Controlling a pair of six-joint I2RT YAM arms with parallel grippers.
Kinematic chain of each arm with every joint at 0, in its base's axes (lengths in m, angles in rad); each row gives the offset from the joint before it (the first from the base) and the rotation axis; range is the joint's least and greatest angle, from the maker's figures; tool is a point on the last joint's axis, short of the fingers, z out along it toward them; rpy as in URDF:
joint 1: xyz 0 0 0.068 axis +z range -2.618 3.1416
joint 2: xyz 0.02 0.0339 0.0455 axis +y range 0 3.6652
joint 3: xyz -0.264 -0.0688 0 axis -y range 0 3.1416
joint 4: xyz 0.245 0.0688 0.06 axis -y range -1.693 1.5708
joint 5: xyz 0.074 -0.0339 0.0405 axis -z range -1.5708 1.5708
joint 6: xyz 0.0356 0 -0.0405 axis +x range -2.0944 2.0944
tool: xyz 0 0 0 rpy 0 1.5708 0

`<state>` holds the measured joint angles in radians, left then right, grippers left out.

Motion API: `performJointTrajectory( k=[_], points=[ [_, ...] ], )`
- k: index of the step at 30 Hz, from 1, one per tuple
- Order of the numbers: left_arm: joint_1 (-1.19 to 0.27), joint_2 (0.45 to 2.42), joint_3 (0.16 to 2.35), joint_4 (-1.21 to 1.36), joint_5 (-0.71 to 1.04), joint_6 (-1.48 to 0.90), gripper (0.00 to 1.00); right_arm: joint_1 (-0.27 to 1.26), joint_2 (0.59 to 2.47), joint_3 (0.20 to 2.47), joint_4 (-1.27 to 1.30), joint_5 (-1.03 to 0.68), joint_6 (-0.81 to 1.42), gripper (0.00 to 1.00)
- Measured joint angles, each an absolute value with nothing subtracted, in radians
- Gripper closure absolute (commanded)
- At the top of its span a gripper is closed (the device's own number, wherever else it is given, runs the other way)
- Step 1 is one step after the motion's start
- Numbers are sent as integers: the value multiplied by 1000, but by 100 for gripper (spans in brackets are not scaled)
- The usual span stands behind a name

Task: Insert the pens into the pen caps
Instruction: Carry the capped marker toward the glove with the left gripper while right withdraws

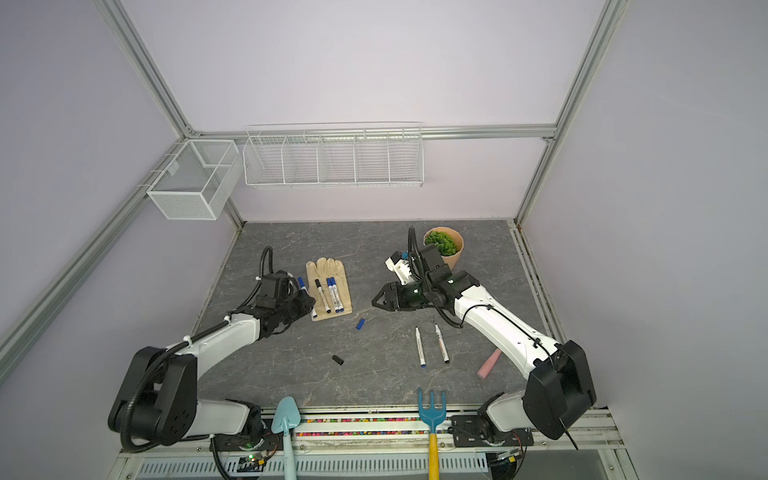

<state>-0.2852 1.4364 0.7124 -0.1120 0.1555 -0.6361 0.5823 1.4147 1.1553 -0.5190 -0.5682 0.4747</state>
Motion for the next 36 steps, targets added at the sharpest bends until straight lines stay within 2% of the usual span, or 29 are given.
performJointTrajectory(
  k=[9, 10, 12, 14, 20, 23, 26, 27, 28, 30, 33, 36],
  points=[
    [-281, 1608, 816, -136, 154, -584, 100, 561, 1402, 1145, -561, -560, 449, 46],
    [-281, 1621, 820, -139, 151, -582, 98, 557, 1394, 1140, -563, -559, 447, 47],
    [-281, 1640, 824, -144, 150, -581, 85, 550, 1383, 1136, -570, -556, 443, 47],
    [-281, 1648, 827, -152, 150, -578, 79, 545, 1371, 1135, -573, -553, 439, 47],
    [-281, 1633, 837, -170, 150, -566, 68, 543, 1361, 1120, -576, -544, 433, 46],
    [-282, 1595, 838, -192, 151, -562, 66, 541, 1361, 1095, -579, -522, 433, 46],
    [-282, 1539, 837, -205, 153, -558, 66, 538, 1361, 1069, -583, -488, 434, 46],
    [-282, 1522, 837, -204, 155, -553, 69, 537, 1361, 1065, -586, -482, 434, 46],
    [-282, 1506, 837, -200, 159, -546, 77, 537, 1361, 1061, -587, -474, 434, 46],
    [-282, 1498, 837, -191, 166, -536, 84, 537, 1361, 1056, -587, -467, 434, 46],
    [-282, 1526, 837, -185, 179, -539, 83, 537, 1361, 1056, -587, -468, 434, 46],
    [-282, 1584, 837, -180, 181, -545, 79, 537, 1361, 1056, -587, -468, 434, 46]
  ],
)
